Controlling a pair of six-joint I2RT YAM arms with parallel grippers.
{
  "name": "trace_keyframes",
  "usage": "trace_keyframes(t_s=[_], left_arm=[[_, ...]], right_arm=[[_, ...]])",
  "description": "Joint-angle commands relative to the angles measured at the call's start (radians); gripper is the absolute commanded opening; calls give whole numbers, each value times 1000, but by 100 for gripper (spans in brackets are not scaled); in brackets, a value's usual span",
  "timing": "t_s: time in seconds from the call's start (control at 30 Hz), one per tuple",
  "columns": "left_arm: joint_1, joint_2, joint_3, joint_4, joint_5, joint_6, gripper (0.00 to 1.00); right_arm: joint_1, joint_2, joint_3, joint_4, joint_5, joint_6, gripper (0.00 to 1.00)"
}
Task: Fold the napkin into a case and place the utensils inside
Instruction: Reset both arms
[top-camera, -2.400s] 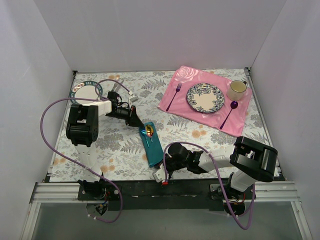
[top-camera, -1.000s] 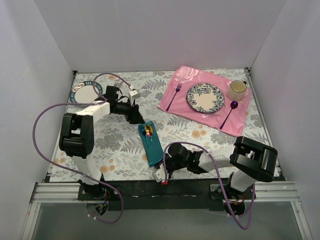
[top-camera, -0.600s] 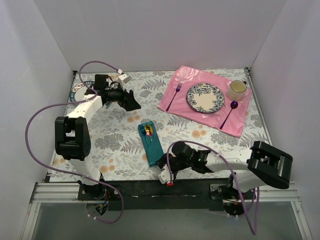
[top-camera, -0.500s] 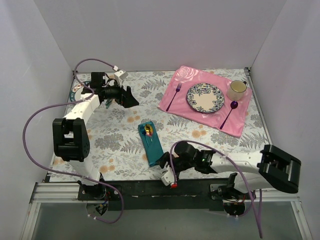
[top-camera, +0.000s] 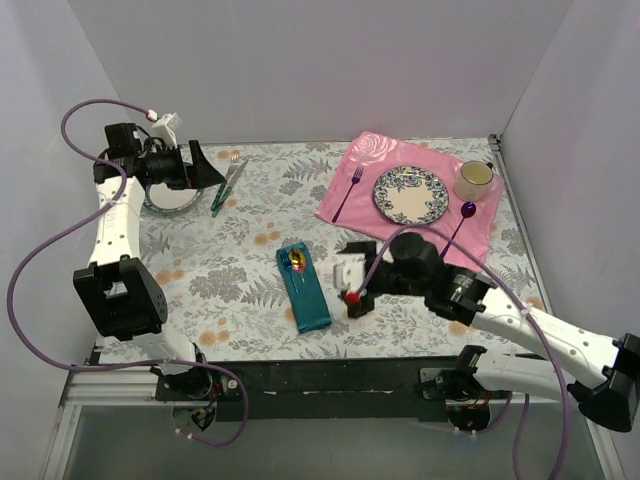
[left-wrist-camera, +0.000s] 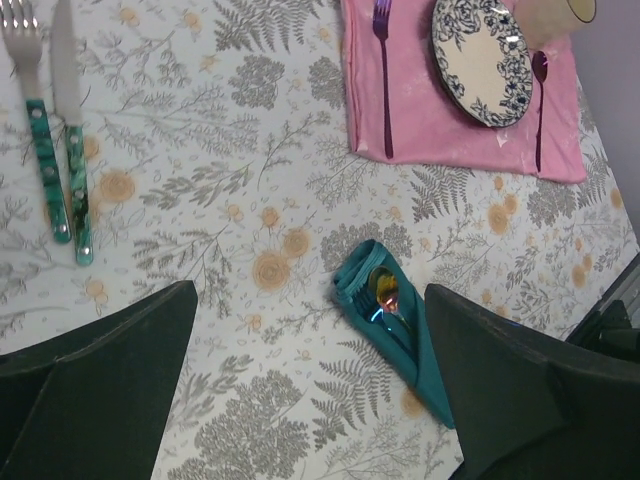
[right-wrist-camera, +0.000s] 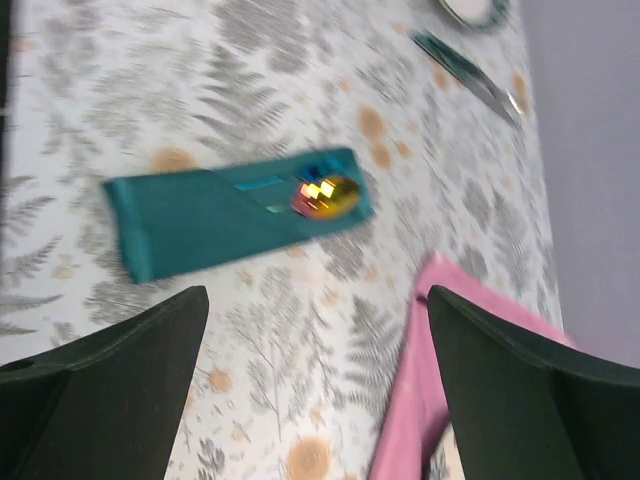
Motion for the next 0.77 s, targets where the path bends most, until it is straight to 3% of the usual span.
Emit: trace_keyframes(t_s=[0.0, 0.17, 0.37, 0.6, 0.73], left_arm=[[-9, -116, -31, -186, -59, 11, 98], [-12, -289, -195, -165, -154, 51, 98], [-20, -387, -394, -122, -311, 87, 98], [-26, -379, -510, -69, -371, 108, 98], [-26, -323, -470, -68, -389, 90, 98]], right_arm=[[-225, -1, 120, -179, 154, 304, 99], [-532, 13, 208, -304, 145, 470, 99], [-891, -23, 105, -353, -9, 568, 99], [-958, -111, -39, -325, -10, 628, 99], [-996, -94, -7, -310, -16, 625, 99]])
